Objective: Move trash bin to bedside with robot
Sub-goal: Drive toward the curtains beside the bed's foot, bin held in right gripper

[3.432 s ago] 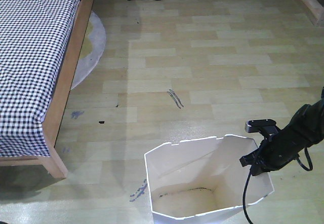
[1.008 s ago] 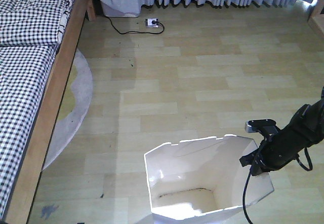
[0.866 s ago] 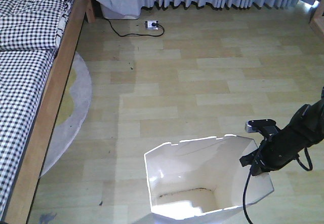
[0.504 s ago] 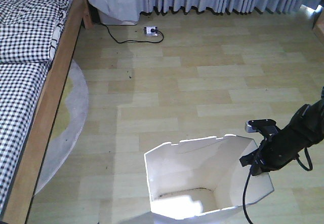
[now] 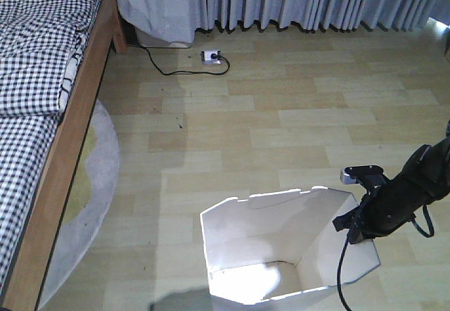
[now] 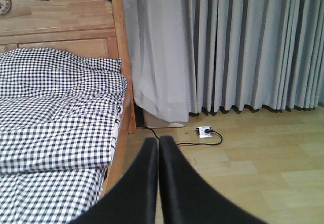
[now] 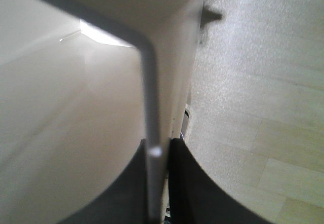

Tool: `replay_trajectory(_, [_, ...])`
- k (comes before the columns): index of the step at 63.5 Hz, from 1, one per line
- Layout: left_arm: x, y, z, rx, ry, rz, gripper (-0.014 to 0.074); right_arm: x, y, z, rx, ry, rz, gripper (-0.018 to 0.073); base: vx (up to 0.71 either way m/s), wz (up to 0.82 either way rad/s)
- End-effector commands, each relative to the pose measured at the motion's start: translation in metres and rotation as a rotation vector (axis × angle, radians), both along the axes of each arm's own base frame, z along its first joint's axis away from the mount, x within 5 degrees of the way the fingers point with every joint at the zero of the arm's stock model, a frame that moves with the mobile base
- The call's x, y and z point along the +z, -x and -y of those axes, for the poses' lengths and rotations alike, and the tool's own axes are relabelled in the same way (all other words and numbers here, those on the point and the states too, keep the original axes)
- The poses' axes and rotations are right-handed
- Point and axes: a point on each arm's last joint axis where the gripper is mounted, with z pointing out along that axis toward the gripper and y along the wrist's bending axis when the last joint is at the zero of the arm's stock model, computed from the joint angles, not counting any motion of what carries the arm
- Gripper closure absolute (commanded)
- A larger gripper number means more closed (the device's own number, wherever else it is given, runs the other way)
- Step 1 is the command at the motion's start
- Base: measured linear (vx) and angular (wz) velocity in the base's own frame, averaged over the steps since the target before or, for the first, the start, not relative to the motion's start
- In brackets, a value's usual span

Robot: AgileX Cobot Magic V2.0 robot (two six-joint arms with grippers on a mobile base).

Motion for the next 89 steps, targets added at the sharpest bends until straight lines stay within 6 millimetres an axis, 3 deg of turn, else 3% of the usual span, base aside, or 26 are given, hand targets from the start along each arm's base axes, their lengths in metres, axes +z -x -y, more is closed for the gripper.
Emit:
replay_trajectory(1, [0.0139, 0.0014, 0.0003, -0.003, 0.004, 0.098, 0.0603, 0.0225, -0.0058, -0.0051, -0.008, -0.066, 0.016, 0.0566, 0.27, 0.01])
replay_trajectory(89, [0.0139, 0.0014, 0.0003, -0.003, 0.004, 0.098, 0.0603, 0.0225, -0.0058, -0.0051, -0.008, -0.066, 0.016, 0.0566, 0.23, 0.00])
